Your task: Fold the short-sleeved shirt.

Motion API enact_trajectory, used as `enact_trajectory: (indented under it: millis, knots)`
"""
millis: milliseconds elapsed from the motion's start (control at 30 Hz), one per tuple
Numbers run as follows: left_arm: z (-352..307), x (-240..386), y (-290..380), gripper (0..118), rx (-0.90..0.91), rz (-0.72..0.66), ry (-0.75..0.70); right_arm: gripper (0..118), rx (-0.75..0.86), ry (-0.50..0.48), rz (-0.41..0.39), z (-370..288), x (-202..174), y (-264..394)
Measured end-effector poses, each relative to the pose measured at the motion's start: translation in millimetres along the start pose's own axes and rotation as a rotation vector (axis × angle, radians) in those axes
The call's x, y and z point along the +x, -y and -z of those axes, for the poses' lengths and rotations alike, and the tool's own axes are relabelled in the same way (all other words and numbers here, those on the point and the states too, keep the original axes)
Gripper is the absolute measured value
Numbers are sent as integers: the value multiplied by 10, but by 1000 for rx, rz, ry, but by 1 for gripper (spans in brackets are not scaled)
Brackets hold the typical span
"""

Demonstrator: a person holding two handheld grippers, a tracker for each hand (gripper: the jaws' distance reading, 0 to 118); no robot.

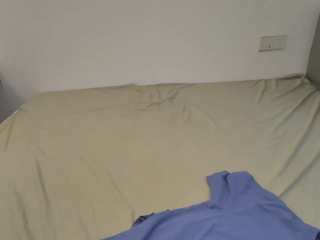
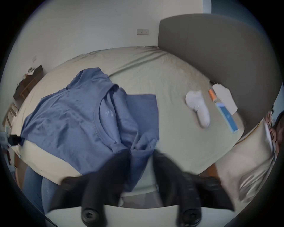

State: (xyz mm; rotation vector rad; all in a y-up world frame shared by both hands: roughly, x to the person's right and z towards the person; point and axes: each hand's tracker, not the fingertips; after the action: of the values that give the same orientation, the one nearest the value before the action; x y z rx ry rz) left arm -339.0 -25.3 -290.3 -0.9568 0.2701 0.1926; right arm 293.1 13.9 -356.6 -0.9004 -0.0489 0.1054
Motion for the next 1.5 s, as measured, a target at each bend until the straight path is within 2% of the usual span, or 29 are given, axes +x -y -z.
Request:
enact_trajectory:
  millis: [33, 67, 100, 133, 233, 300, 333, 367, 400, 467, 500, 533, 633, 700, 733, 867, 900, 933, 967, 1000, 1033, 1067, 1133, 1233, 1333, 1400, 1433, 1467, 1500]
  knots:
    - [-72, -42, -32, 98, 33, -41, 11, 72, 35, 28, -53, -62, -22, -69]
    - [-149, -67, -74, 108, 57, -77, 26, 97, 88, 42, -71, -128, -36, -103]
    - [-258, -76, -126, 114, 86, -90, 54, 115, 146, 22, -65, -219, -36, -167]
    - [-335, -122, -174, 116, 150, -100, 70, 118, 218, -4, -33, -351, -21, -252]
    - [-856, -21, -348, 116, 339, -60, 38, 118, 376, -54, 66, -772, -155, -499]
    - [-1173, 33, -451, 117, 456, -35, 44, 118, 466, -78, 92, -946, -176, -620]
    - [-1286, 32, -500, 115, 486, -27, 54, 118, 494, -84, 100, -1118, -354, -696]
    - [-1365, 15, -545, 109, 520, -23, 67, 115, 515, -91, 106, -1176, -382, -737]
    - [-1459, 79, -597, 91, 514, -38, 109, 102, 537, -109, 108, -1221, -408, -770]
    - [-1460, 4, -658, 12, 522, -83, 153, 46, 536, -140, 119, -1239, -434, -820]
    - [-1403, -40, -685, 1, 521, -115, 154, 16, 533, -146, 125, -1245, -459, -838]
    - [-1377, -107, -706, 0, 526, -122, 130, 3, 534, -151, 134, -1243, -474, -846]
    - [-1230, -254, -784, 0, 484, -143, 107, 1, 524, -177, 145, -1244, -510, -869]
    - [-1038, -382, -901, 0, 466, -202, 128, 1, 515, -187, 159, -1206, -512, -856]
    - [-881, -434, -979, 0, 411, -249, 192, 1, 510, -202, 167, -1150, -495, -847]
    - [-297, -639, -1155, 0, 298, -284, 229, 1, 484, -218, 176, -1075, -538, -844]
    - [-142, -673, -1190, 12, 271, -299, 228, 1, 475, -216, 160, -1062, -557, -845]
    - [0, -690, -1238, 49, 244, -324, 258, 1, 471, -209, 147, -1051, -577, -844]
    - [129, -734, -1263, 66, 229, -368, 254, 1, 465, -202, 133, -1039, -591, -843]
    - [277, -760, -1290, 66, 184, -405, 249, 1, 455, -198, 118, -1020, -602, -844]
    - [409, -776, -1305, 108, 138, -404, 245, 1, 447, -198, 115, -1001, -606, -843]
    - [497, -826, -1299, 118, 179, -385, 239, 1, 441, -199, 116, -981, -606, -837]
    - [671, -792, -1366, 103, 112, -323, 185, 1, 425, -204, 120, -871, -644, -824]
    - [919, -697, -1294, 99, 43, -261, 138, 1, 410, -207, 121, -818, -650, -815]
    - [1067, -569, -1236, 77, 9, -256, 113, 1, 392, -205, 105, -791, -658, -801]
    - [1007, -453, -1214, 78, 31, -168, 56, 1, 376, -210, 98, -759, -652, -793]
    - [979, -418, -1219, 70, 18, -152, 41, 1, 376, -211, 98, -752, -646, -786]
    - [832, -294, -1185, 51, 1, -145, 42, 1, 374, -212, 97, -746, -641, -783]
    - [754, -267, -1148, 24, 15, -122, 93, 1, 372, -216, 93, -738, -634, -783]
